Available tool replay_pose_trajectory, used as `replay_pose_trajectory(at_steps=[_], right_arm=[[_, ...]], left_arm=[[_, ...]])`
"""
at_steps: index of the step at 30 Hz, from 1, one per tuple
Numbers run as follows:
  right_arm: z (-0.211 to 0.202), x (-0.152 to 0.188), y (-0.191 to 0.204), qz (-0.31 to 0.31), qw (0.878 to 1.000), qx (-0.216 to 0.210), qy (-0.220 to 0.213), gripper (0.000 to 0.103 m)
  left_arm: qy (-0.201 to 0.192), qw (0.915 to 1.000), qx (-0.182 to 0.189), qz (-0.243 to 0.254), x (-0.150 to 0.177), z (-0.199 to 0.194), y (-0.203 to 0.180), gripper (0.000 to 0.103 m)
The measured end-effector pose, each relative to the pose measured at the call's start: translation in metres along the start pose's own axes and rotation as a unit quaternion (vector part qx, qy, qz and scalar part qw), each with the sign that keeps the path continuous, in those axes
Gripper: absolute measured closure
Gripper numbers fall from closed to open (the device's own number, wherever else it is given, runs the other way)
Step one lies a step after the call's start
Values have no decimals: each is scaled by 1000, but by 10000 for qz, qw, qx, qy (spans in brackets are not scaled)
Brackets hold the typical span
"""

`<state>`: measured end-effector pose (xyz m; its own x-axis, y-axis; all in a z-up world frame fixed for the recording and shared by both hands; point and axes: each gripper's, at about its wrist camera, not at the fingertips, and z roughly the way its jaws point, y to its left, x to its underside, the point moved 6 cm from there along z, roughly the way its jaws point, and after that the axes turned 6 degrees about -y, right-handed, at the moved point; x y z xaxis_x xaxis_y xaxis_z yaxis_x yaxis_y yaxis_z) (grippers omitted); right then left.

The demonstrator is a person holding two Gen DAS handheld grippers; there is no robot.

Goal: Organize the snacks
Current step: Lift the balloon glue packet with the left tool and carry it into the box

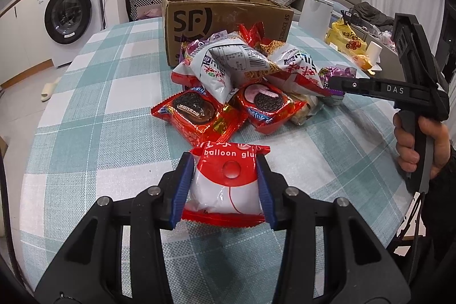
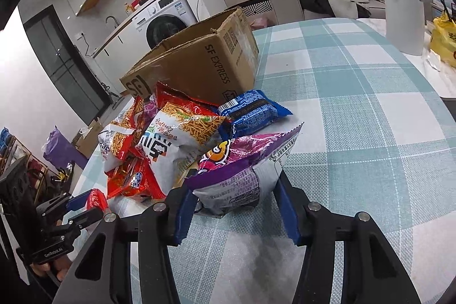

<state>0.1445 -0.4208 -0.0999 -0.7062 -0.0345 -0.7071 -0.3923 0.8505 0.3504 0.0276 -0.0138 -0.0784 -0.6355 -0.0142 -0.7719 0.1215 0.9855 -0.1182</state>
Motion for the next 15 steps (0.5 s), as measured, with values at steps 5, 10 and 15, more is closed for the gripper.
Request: replay_pose_trajectory(at_steps=[5, 10, 15], right_arm=[[-8, 2, -2, -1, 10000, -10, -29, 50], [-17, 4, 2, -88, 9999, -95, -100, 50], [-26, 4, 11, -207, 9994, -202, -197, 50]], left_arm=[[-64, 10000, 49, -39, -2, -3, 1, 63], [-156, 9996, 166, -147, -6, -9, 1, 63], [-275, 9992, 226, -190, -11, -16, -2, 63]])
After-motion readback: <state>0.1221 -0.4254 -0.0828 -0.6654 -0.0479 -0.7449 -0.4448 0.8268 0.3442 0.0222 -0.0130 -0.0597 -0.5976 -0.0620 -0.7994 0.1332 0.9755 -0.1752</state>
